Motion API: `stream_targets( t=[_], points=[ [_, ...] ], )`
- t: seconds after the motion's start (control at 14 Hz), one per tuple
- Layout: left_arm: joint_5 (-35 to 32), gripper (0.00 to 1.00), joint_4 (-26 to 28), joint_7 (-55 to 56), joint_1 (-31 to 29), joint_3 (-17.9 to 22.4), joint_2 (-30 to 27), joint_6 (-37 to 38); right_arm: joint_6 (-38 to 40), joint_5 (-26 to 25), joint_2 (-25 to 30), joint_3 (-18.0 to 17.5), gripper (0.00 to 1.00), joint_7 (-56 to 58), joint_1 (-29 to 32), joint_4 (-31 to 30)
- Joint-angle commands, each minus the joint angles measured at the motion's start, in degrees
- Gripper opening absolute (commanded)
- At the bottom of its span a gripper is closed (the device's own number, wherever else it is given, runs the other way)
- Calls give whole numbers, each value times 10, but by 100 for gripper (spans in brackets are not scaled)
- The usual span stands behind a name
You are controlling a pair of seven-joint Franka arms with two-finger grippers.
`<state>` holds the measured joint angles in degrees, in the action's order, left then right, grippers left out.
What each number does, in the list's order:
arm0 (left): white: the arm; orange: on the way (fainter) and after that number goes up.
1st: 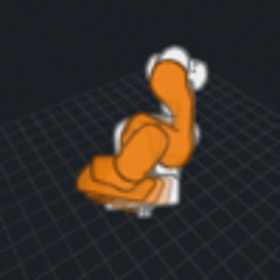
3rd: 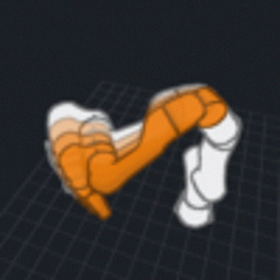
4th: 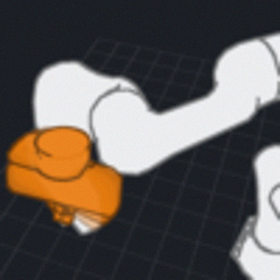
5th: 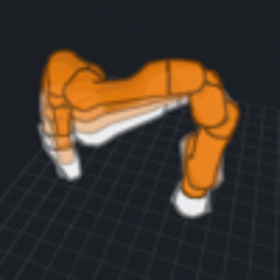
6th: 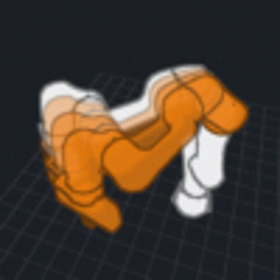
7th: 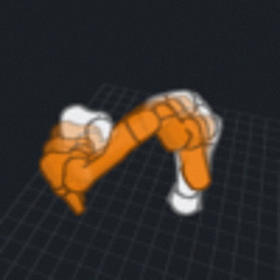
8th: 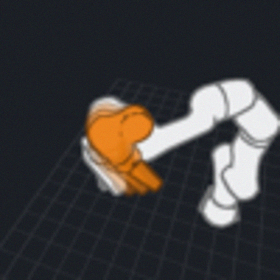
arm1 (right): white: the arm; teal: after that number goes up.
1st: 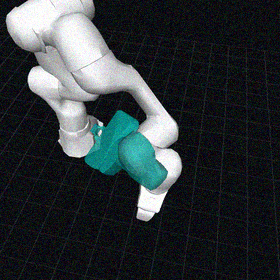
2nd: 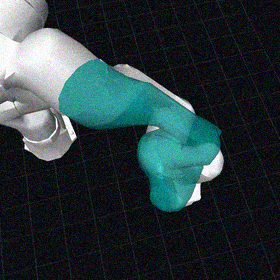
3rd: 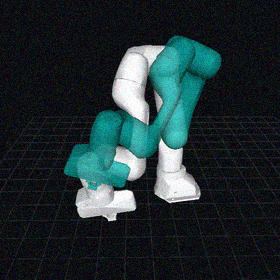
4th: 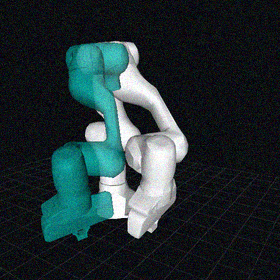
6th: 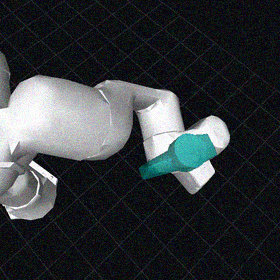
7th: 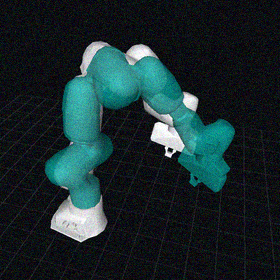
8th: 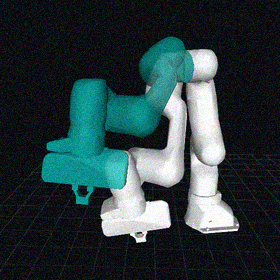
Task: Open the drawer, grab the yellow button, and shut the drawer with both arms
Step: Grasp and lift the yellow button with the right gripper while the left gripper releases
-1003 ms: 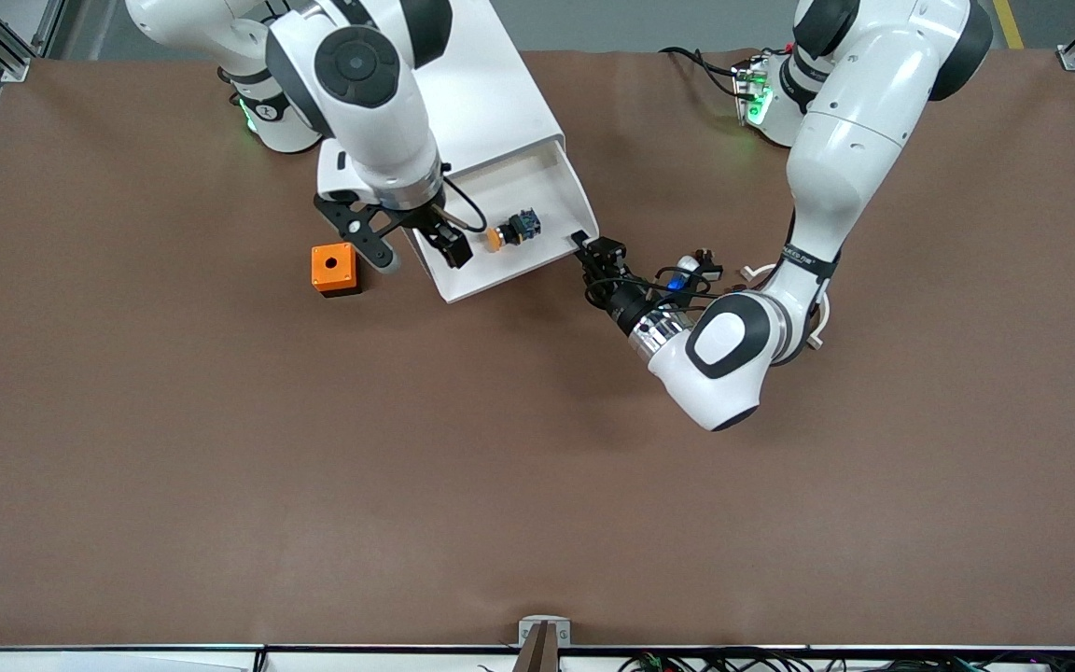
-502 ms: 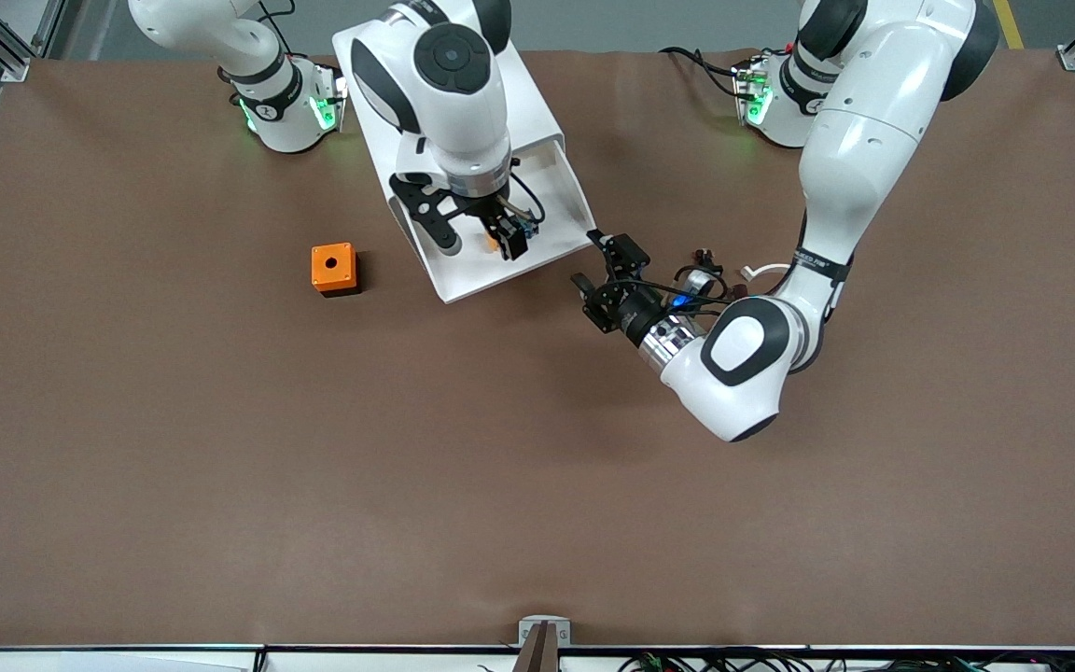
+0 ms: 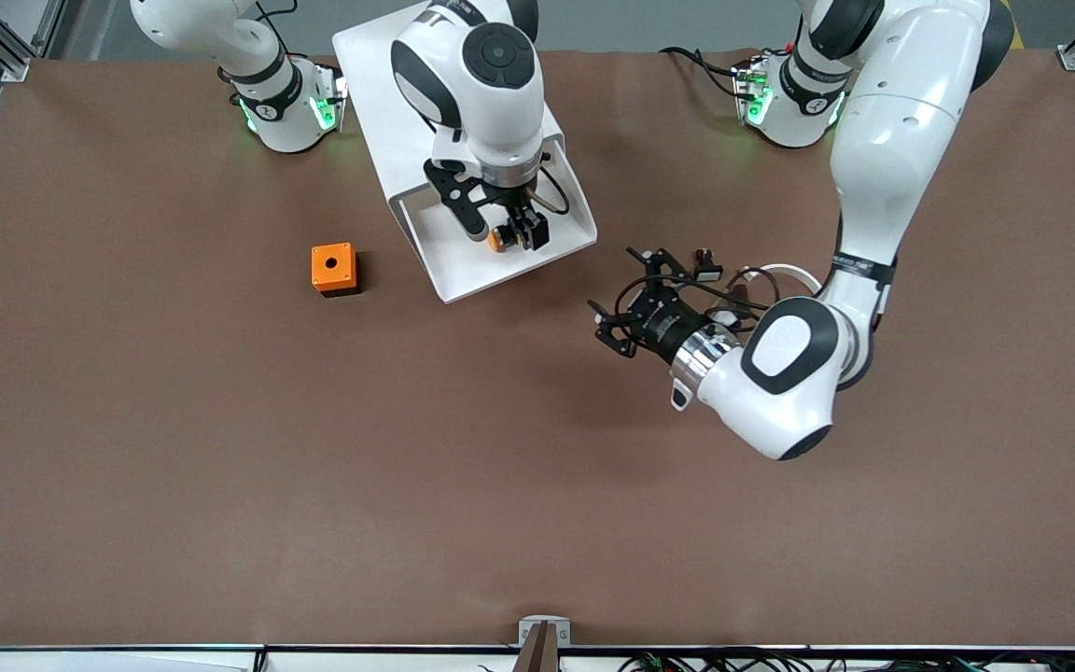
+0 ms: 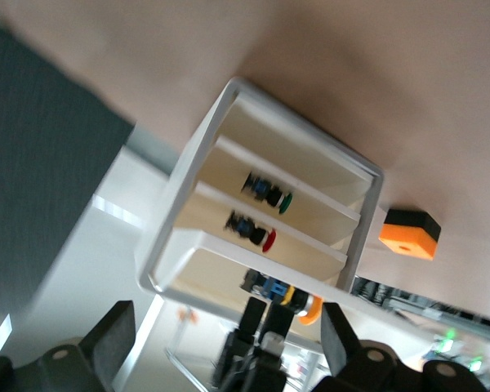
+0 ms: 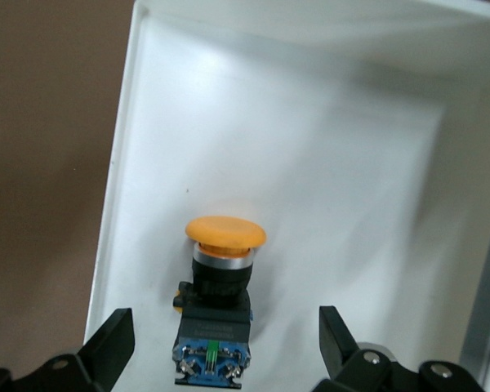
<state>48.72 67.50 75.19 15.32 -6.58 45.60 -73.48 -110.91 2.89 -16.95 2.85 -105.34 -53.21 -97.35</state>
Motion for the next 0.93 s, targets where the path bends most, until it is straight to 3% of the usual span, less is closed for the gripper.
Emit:
stream_targets(
  t=[0.0,0.22,0.36,0.5,0.65,0.86],
  points=[
    [-62,100,7,-113,8,11,-64,-23,-3,-9,-4,7,99,-16,-7,2],
    [-180,100,11,-175,24,-3,-109,-108,-3,-8,-7,7,96,-16,-9,2],
    [-220,100,17,-183,30,-4,-124,-161,-4,-8,-7,7,94,-16,-9,2],
    [-269,100,23,-183,54,-7,-129,-205,-8,-8,-9,6,84,-16,-12,2],
    [-307,100,27,-182,70,-8,-130,-233,-8,-8,-9,7,62,-16,-13,2],
    [-346,100,40,-172,90,-7,-129,-263,-6,-7,-9,7,15,-16,-13,3]
  ],
)
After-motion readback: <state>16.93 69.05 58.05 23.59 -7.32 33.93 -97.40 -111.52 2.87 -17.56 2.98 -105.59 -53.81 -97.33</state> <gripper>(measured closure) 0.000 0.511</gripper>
